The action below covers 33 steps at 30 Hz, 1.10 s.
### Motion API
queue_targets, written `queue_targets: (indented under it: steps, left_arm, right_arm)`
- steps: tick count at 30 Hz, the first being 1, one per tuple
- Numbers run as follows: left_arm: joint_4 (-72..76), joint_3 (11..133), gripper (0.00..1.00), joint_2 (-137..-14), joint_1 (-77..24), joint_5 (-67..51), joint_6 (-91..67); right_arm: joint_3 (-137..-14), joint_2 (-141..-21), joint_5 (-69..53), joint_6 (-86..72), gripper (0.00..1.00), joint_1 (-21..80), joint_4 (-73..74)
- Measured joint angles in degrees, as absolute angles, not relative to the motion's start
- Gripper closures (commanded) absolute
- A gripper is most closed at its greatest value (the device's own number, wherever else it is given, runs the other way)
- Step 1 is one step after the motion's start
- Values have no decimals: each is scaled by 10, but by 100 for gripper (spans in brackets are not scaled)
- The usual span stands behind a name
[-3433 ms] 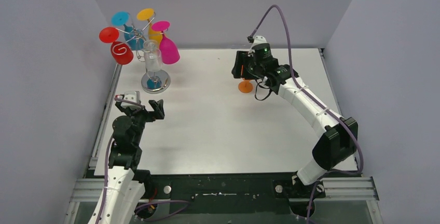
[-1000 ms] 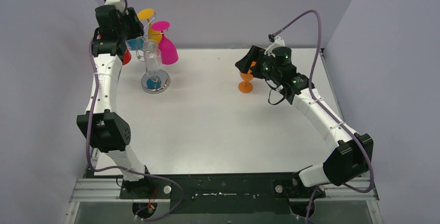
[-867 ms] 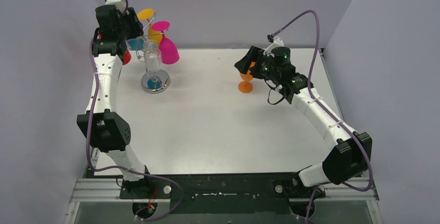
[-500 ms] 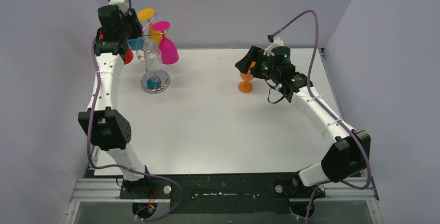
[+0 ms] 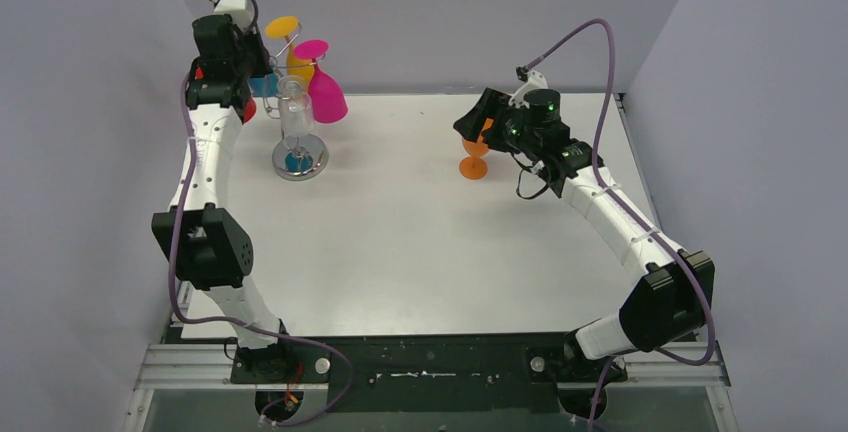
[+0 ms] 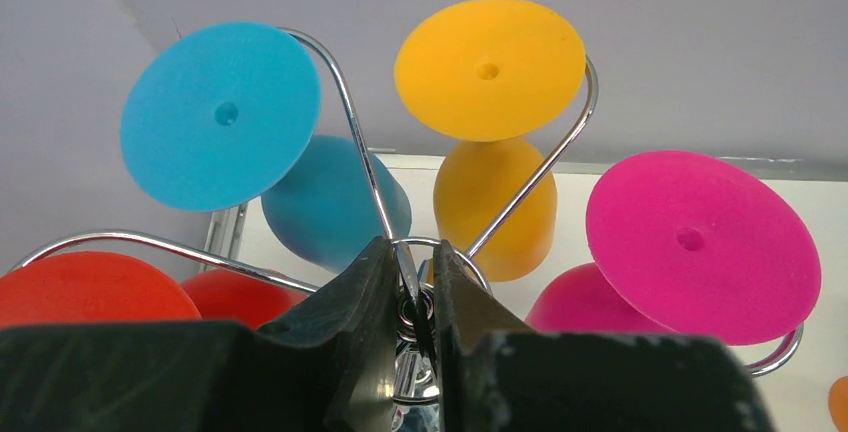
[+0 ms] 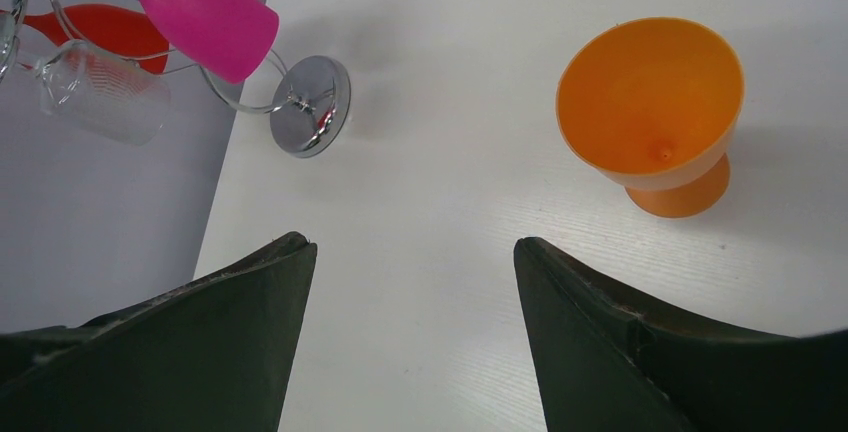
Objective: Take the wine glass off the wine glass rack
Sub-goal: Adjust the wine rack at the center of the board.
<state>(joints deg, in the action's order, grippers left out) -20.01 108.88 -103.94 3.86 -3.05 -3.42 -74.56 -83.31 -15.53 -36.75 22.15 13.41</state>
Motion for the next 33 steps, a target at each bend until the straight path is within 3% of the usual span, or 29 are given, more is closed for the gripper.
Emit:
queue_targets:
  steps: [2, 33]
  left_arm:
    - [-189, 1080, 100, -1037, 38, -31, -32]
    - [-168, 1058, 100, -1020, 39, -188, -35]
  right_arm:
    - [-746, -833, -156, -368, 26, 222, 134]
    - [-746, -833, -159, -369, 25, 221, 134]
